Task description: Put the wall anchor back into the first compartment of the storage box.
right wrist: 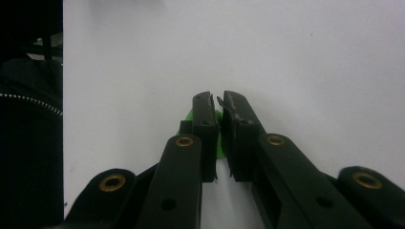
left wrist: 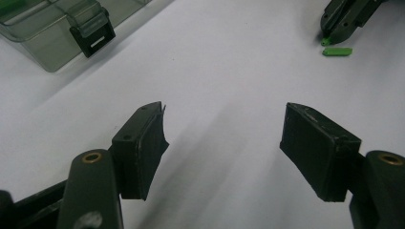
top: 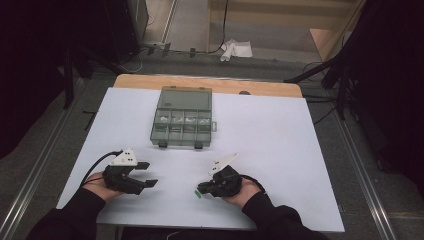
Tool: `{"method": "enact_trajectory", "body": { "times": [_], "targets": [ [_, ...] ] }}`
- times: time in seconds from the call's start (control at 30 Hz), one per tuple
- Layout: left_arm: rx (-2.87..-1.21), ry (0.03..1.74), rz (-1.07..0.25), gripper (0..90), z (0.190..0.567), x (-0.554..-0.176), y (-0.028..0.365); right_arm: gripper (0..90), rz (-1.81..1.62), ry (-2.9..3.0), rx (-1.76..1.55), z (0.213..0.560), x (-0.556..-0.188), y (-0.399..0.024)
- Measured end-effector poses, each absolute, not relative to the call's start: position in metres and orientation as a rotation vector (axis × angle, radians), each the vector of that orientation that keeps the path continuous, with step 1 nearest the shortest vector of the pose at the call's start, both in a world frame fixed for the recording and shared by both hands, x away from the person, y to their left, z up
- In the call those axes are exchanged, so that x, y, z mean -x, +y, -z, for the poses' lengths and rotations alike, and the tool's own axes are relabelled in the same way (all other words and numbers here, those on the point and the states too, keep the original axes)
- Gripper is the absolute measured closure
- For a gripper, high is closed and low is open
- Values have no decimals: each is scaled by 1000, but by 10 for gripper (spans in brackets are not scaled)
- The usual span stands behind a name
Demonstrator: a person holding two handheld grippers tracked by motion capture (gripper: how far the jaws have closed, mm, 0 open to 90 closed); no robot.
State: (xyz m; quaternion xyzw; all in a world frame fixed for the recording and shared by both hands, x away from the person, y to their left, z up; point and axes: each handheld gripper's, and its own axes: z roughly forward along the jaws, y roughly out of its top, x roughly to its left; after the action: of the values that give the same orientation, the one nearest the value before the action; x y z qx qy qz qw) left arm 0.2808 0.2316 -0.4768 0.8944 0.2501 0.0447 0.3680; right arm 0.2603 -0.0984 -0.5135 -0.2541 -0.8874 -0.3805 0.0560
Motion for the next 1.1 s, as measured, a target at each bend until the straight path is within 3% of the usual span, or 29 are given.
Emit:
{"method": "enact_trajectory", "body": {
  "times": [1.1],
  "targets": [
    [-2304, 633, -110, 305, 478, -280, 230, 854, 1213, -2567, 938, 494, -286, -95]
  ]
}}
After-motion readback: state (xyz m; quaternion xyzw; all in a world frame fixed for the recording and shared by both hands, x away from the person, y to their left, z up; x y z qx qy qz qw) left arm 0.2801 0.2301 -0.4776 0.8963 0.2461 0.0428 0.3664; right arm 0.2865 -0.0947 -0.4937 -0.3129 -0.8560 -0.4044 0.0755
